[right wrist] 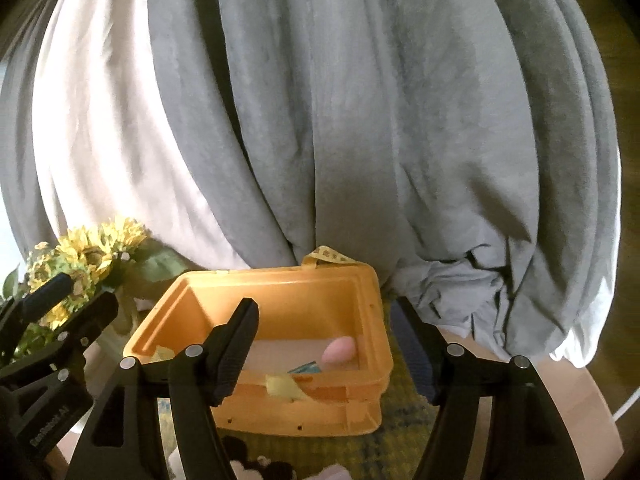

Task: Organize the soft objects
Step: 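Withdraw both grippers from the crate toward the Mickey plush and lavender sock, then grasp the Mickey plush with the left gripper while the right gripper grasps the lavender sock, then lift the Mickey plush and lavender sock over the orange crate with both grippers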

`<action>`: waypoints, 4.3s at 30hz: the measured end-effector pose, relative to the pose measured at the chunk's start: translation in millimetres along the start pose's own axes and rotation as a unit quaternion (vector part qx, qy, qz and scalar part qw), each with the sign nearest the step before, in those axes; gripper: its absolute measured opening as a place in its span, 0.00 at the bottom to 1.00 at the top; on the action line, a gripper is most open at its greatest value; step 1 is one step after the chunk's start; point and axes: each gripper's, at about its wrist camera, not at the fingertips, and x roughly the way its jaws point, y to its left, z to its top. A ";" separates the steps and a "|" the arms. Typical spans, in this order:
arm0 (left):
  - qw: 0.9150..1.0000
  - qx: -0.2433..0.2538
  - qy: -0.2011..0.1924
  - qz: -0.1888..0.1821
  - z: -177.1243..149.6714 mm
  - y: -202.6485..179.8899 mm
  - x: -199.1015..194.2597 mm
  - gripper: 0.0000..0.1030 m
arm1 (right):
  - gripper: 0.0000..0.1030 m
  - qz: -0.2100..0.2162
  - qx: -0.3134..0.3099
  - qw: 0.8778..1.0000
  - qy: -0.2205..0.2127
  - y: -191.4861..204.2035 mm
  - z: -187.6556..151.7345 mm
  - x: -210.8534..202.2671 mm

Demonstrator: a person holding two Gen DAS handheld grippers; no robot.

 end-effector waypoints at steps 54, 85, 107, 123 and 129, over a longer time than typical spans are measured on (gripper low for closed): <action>0.968 0.009 0.238 -0.076 -125.6 -31.4 12.6 0.66 | 0.67 0.016 -0.031 0.976 0.214 -9.8 -119.4 5.3; 0.942 -0.001 0.318 -0.109 -167.6 -55.8 72.3 0.55 | 0.48 0.022 -0.010 0.958 0.286 -22.9 -150.8 46.2; 0.961 -0.008 0.261 -0.094 -144.5 -43.7 41.0 0.48 | 0.20 0.016 -0.035 0.971 0.236 -15.6 -132.3 18.6; 0.977 -0.022 0.195 -0.087 -108.2 -30.4 9.8 0.48 | 0.20 0.020 -0.028 0.985 0.171 -9.3 -98.8 -11.7; 0.983 -0.020 0.162 -0.081 -91.0 -24.0 -0.8 0.48 | 0.20 0.018 -0.028 0.989 0.143 -5.9 -86.9 -20.5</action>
